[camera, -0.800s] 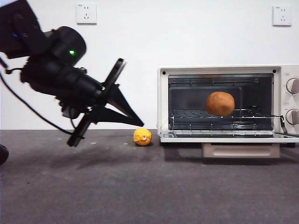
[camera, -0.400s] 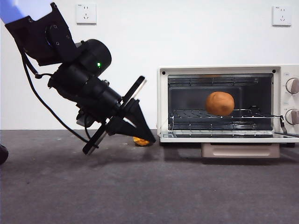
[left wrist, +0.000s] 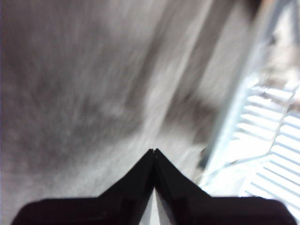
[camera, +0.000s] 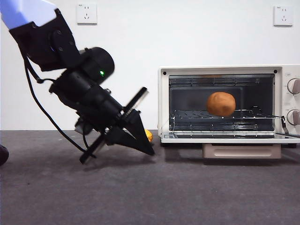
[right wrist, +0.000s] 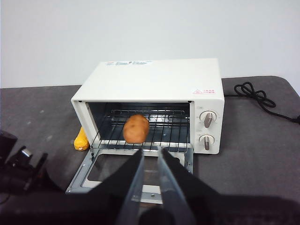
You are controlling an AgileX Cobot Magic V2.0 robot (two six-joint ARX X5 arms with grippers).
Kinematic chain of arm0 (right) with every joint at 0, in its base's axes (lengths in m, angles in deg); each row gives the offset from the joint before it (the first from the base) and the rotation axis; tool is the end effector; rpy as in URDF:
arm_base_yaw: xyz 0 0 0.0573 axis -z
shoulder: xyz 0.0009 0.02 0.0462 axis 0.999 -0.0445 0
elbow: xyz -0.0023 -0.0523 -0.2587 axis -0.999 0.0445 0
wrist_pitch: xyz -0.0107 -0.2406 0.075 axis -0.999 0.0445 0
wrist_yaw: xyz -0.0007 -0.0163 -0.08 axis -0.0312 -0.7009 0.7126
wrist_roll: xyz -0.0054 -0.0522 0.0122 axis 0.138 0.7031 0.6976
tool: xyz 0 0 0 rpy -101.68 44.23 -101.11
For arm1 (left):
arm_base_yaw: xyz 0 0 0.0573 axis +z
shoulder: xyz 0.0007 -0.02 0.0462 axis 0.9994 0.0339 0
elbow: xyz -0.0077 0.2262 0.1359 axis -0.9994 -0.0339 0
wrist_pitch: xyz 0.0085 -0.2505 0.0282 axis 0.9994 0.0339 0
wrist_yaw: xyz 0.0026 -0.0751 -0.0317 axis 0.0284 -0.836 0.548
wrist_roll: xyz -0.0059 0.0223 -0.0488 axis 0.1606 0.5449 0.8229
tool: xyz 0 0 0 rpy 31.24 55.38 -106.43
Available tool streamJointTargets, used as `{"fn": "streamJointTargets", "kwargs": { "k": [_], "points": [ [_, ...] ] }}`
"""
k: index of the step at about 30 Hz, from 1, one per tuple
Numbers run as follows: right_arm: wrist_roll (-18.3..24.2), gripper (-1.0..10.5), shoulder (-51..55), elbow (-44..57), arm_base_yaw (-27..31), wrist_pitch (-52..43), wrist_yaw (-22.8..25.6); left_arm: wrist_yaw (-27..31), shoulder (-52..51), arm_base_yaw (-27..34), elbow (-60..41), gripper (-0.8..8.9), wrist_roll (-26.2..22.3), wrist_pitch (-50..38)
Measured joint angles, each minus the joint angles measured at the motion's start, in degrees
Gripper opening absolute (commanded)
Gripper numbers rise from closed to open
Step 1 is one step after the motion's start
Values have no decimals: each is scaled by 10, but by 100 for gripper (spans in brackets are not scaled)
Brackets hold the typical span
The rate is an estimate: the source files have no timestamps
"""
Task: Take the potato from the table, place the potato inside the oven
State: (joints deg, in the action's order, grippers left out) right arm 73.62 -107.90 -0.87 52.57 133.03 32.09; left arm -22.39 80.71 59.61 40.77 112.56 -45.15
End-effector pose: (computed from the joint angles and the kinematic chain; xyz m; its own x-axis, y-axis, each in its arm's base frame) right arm 0.0258 0.0024 0.4162 0.9611 0.1361 -0.2404 -0.1243 0.9902 0.0638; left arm 0.3312 -0.1971 0.1373 0.2027 -0.7243 -0.6591 -0.3465 0.5764 -0.7400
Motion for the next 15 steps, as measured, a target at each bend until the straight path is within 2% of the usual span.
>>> {"fn": "streamJointTargets", "kwargs": {
  "k": [15],
  "points": [
    [0,60,0,0,0,23,0,-7,3,-17,0,-6,0,-19]
  ]
}}
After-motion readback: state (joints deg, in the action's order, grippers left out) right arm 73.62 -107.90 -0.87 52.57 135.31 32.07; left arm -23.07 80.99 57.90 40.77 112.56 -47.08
